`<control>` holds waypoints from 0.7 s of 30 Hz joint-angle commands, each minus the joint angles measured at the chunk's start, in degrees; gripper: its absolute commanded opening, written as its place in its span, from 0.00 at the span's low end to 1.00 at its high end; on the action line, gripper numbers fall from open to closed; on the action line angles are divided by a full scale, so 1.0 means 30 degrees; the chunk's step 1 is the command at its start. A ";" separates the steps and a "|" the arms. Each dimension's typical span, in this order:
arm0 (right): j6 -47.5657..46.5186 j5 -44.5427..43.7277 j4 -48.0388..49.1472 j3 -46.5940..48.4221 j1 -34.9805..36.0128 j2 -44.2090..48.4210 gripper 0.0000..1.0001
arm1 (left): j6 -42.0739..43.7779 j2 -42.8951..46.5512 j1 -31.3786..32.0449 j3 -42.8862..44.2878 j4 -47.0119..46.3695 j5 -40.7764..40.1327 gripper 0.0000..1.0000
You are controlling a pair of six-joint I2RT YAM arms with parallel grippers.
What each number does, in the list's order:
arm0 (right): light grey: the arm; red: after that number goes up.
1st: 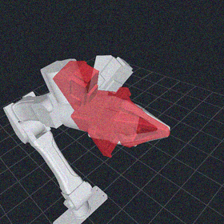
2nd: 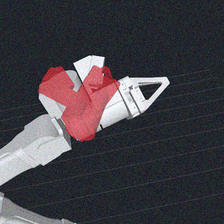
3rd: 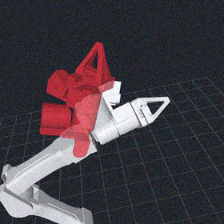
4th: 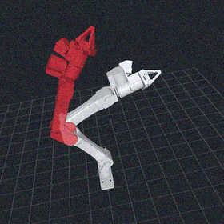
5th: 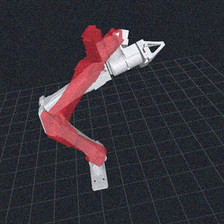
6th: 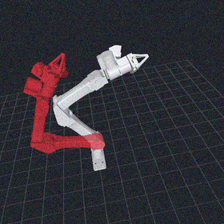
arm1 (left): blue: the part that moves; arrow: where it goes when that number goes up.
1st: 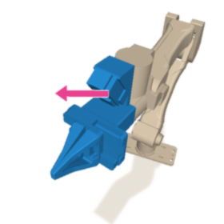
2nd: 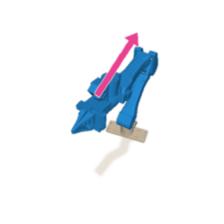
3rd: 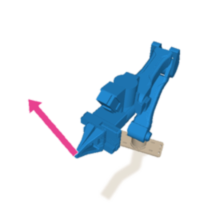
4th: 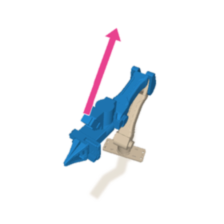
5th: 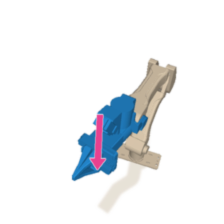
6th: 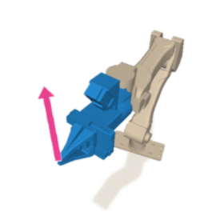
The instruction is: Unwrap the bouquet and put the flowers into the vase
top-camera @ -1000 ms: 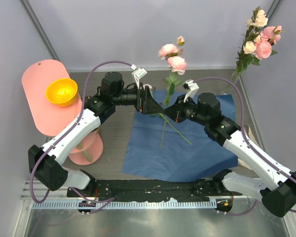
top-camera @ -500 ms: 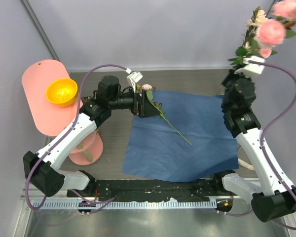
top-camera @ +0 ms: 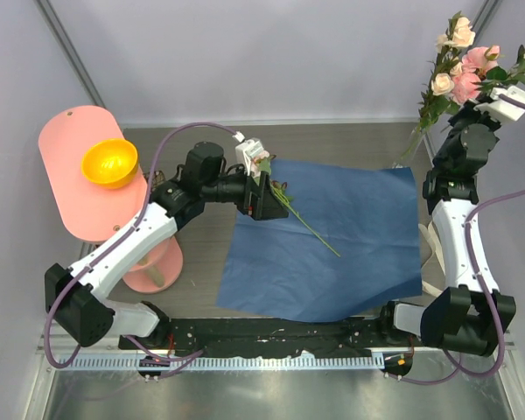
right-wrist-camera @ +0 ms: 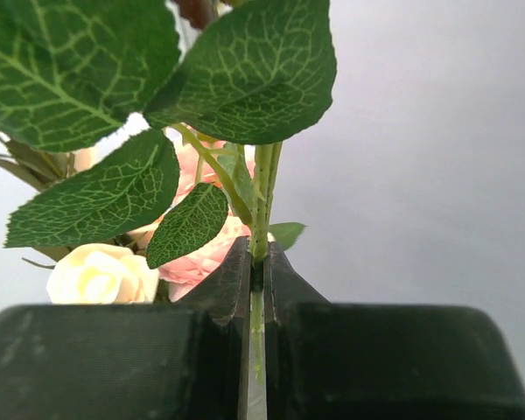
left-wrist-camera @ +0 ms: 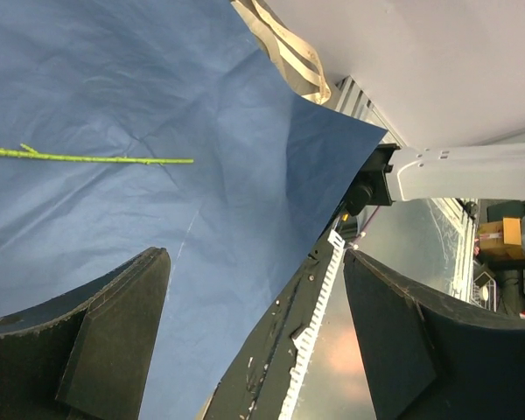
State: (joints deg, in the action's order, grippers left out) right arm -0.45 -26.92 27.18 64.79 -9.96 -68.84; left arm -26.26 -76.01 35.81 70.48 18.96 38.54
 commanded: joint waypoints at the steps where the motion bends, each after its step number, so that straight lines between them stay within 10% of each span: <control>1: 0.1348 0.2643 0.2893 0.0696 -0.0197 -0.0754 0.01 | 0.0696 -0.0152 0.0074 0.0589 0.0299 -0.0280 0.85; 21: 0.1322 0.3582 0.3832 0.0111 -0.0197 -0.2102 0.01 | 0.0814 -0.0562 0.0074 0.0590 0.0360 -0.0485 0.85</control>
State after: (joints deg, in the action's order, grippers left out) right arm 3.42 -16.40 34.70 64.71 -10.50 -75.00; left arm -24.95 -77.60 36.03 70.48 20.86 37.26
